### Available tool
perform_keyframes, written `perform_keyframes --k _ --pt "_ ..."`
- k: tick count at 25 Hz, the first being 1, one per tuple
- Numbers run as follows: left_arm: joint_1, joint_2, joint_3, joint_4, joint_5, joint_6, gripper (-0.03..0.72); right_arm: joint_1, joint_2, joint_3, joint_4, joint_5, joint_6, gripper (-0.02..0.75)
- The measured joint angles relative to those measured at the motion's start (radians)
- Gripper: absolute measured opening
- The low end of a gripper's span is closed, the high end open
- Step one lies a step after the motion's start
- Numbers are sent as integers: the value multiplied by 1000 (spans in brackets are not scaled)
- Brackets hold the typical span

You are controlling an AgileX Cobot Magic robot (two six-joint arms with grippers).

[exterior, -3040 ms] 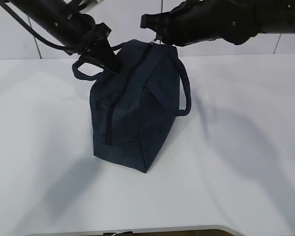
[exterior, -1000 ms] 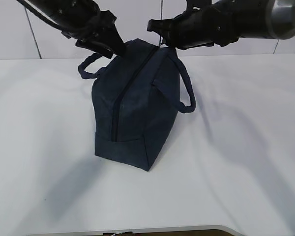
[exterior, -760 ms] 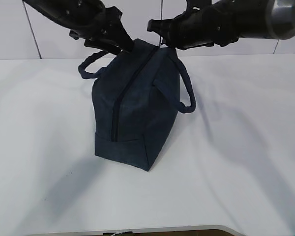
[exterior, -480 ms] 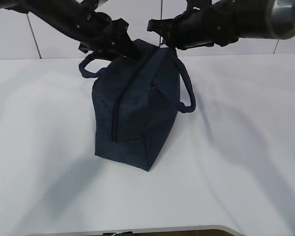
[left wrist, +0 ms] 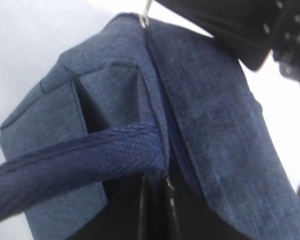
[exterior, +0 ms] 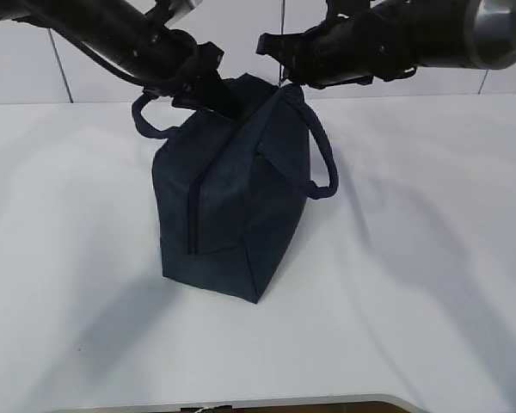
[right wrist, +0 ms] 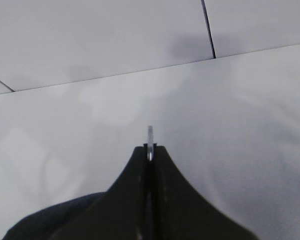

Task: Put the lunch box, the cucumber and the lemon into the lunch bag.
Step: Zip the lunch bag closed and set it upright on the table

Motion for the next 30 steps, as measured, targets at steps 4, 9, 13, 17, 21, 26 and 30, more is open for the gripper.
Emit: perform_keyframes --k 4,9,13,17,21,26,30 --pt "0 0 -2 2 61 4 -13 0 12 0 4 -2 0 5" --pt "0 0 -2 38 68 4 -14 -10 36 0 10 -25 2 5" --pt "9 -24 -2 73 68 4 -14 -18 42 0 16 -25 2 5" --pt "11 -50 -2 91 70 4 -14 -20 44 -1 18 -25 2 5" --pt "13 -53 -1 93 73 4 -15 -20 62 -7 20 0 2 5" --pt "13 -53 1 91 78 4 -15 -23 79 -8 35 43 2 5" --pt "13 -53 1 91 78 4 -15 -23 79 -8 47 47 2 5"
